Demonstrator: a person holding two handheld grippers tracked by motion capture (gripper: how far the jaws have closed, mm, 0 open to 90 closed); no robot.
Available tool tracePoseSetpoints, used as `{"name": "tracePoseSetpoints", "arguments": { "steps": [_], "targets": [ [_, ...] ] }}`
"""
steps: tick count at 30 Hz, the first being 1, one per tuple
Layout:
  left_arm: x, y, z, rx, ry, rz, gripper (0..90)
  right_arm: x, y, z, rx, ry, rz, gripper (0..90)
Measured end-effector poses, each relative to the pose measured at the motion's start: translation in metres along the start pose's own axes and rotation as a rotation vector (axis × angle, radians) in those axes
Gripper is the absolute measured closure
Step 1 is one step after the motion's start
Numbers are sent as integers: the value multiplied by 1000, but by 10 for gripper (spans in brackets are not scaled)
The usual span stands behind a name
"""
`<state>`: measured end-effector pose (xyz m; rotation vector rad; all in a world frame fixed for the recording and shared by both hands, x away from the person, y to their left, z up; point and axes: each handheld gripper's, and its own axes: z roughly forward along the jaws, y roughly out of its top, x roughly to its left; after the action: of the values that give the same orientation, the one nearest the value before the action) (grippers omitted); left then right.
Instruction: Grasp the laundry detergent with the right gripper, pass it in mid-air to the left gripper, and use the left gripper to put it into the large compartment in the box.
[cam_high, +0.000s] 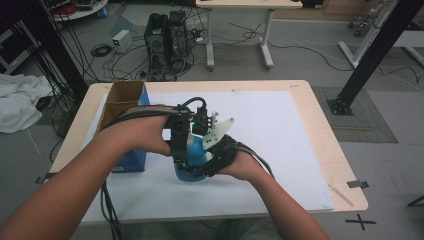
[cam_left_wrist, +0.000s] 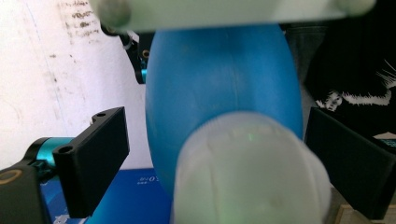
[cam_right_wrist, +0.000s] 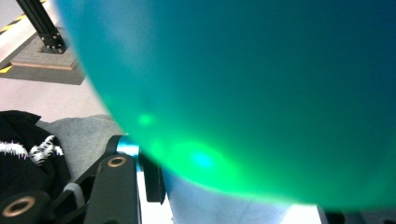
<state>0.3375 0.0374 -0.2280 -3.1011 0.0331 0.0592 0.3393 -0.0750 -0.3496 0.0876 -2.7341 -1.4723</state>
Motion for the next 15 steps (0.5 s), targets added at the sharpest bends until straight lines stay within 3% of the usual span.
{"name": "tracePoseSetpoints", "arguments": {
  "steps": [4,5,6,10,15],
  "targets": [
    [0,3,2,-1,6,3,72,2,1,0,2,17,5,449],
    [-2,4,4,-20,6,-27,72,2,2,-1,6,11,17,449],
    [-3,4,5,-24,5,-29,72,2,2,-1,0,6,7,449],
    [-2,7,5,-18,26,-14,73,1,2,0,-7,-4,-8,449],
    [-4,8,5,-11,17,-13,113,1,2,-1,-4,3,-10,449]
  ]
}}
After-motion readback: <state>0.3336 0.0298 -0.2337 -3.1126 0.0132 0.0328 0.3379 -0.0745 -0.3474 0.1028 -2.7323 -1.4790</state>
